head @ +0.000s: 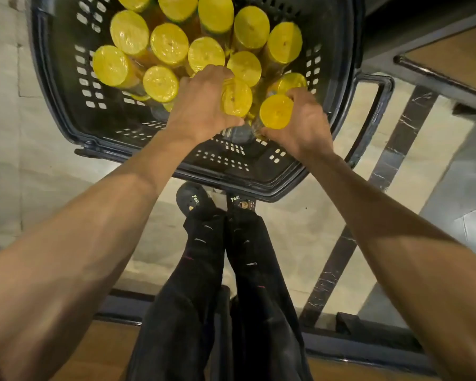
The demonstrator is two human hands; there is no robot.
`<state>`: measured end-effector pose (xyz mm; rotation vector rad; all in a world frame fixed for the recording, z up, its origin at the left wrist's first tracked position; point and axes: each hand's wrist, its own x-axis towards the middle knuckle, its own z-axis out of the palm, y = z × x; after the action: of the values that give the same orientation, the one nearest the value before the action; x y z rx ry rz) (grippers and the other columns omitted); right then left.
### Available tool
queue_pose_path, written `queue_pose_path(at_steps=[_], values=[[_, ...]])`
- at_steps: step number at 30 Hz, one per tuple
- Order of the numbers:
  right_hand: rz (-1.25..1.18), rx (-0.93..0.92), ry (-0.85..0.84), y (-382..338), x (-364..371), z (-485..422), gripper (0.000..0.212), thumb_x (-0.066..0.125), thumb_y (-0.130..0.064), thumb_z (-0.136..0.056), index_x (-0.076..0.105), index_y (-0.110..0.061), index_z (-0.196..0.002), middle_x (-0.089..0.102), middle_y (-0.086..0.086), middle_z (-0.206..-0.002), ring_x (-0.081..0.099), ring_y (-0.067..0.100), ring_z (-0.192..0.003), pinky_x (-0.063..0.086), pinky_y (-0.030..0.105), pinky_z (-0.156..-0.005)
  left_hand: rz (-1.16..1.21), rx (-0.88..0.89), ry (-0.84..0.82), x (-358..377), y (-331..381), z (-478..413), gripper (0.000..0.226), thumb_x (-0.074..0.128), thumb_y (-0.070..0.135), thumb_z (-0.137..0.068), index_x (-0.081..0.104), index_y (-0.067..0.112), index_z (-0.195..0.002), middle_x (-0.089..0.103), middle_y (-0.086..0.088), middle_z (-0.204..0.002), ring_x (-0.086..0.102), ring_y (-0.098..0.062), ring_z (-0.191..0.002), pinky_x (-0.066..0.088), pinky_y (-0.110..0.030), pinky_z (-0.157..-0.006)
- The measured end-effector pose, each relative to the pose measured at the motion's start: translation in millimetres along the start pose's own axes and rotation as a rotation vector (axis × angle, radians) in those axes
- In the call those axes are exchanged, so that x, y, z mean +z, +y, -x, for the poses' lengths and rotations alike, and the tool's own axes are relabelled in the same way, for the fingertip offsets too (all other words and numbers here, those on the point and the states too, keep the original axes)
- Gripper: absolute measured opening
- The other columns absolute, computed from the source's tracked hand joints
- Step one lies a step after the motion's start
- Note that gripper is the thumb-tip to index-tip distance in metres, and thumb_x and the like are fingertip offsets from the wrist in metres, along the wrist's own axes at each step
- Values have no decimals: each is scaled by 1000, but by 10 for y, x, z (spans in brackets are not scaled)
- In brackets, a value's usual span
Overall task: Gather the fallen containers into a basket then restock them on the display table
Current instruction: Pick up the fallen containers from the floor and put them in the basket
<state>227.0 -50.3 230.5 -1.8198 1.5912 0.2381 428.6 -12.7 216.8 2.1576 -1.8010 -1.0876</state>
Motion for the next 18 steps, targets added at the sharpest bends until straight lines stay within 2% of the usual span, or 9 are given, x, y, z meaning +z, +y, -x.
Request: queue_pose_path(at_steps=[5,12,15,18], values=[[62,-22,38,65,187,-92,78,83,-43,-73,46,-10,-134,53,11,-131,55,30,-116,48,39,-87,-106,35,4,253,-117,-100,80,83,46,-70,49,17,-136,54,-6,-135,49,-27,-126,32,-44,-101],[141,5,102,7,542,-207,75,80,-36,-77,43,-8,-136,41,11,-136,49,29,-122,49,40,-91,-344,56,130,528,-229,-183,74,76,58,-69,54,18,-127,61,-6,-121,50,-29,-118,29,-50,-106],[120,17,133,-14,645,-229,78,82,-32,-76,40,-7,-138,39,12,-138,50,28,-121,48,33,-88,-390,63,161,600,-270,-212,70,74,58,-70,55,17,-123,61,-7,-118,50,-30,-118,29,-51,-108],[104,30,173,-25,703,-230,76,82,-34,-76,42,-6,-134,38,11,-138,57,26,-110,44,24,-77,-396,67,190,647,-307,-215,70,72,58,-70,55,16,-123,61,-7,-118,49,-32,-119,28,-52,-109]])
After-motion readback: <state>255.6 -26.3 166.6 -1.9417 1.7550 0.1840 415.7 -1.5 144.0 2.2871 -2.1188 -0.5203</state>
